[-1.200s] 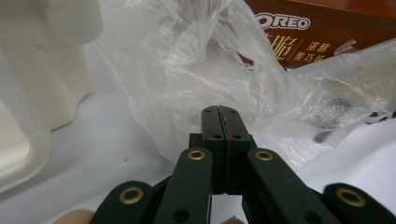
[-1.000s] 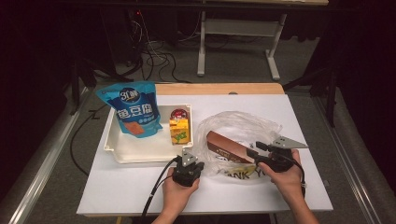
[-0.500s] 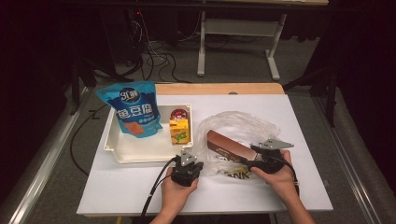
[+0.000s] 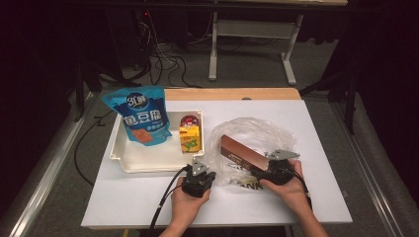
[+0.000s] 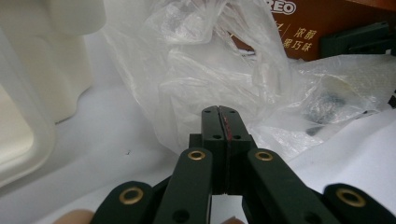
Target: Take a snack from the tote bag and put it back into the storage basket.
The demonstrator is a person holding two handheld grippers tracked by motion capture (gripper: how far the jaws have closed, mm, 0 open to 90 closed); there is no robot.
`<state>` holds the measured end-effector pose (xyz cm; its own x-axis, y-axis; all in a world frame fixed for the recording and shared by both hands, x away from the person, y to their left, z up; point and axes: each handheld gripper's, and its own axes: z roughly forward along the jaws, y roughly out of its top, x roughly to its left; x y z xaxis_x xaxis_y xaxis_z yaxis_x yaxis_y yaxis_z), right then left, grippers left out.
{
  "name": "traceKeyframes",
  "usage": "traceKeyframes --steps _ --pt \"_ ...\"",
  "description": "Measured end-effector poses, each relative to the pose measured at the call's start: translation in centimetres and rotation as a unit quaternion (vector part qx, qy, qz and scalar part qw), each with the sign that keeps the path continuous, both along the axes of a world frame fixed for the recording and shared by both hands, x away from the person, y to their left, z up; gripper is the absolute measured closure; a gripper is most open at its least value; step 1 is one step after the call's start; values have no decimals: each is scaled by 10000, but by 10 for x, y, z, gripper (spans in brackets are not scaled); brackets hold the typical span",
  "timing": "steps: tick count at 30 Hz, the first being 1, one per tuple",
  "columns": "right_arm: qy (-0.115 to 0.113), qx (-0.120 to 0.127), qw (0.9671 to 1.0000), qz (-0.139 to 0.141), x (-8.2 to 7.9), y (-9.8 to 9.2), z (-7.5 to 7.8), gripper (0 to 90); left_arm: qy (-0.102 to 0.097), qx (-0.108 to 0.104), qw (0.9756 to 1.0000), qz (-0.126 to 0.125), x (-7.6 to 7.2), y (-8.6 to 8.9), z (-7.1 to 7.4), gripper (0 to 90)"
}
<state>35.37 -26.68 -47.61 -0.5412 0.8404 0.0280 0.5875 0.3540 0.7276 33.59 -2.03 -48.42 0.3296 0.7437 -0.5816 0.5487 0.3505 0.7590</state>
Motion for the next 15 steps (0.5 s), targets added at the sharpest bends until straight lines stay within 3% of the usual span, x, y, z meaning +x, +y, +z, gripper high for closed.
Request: traceKeyframes --steps 2,7,10,15 --pt "165 48 9998 -25 1 -2 -3 294 19 -26 10000 11 1 0 0 900" --pt "211 94 9997 -80 -2 -10 -3 269 -2 2 10000 13 1 3 1 900" --pt "118 241 9996 -53 -11 -19 -1 233 0 -21 10000 36 2 5 1 900" --pt "-274 353 9989 122 -18 -20 15 221 2 -38 10000 45 2 5 1 900"
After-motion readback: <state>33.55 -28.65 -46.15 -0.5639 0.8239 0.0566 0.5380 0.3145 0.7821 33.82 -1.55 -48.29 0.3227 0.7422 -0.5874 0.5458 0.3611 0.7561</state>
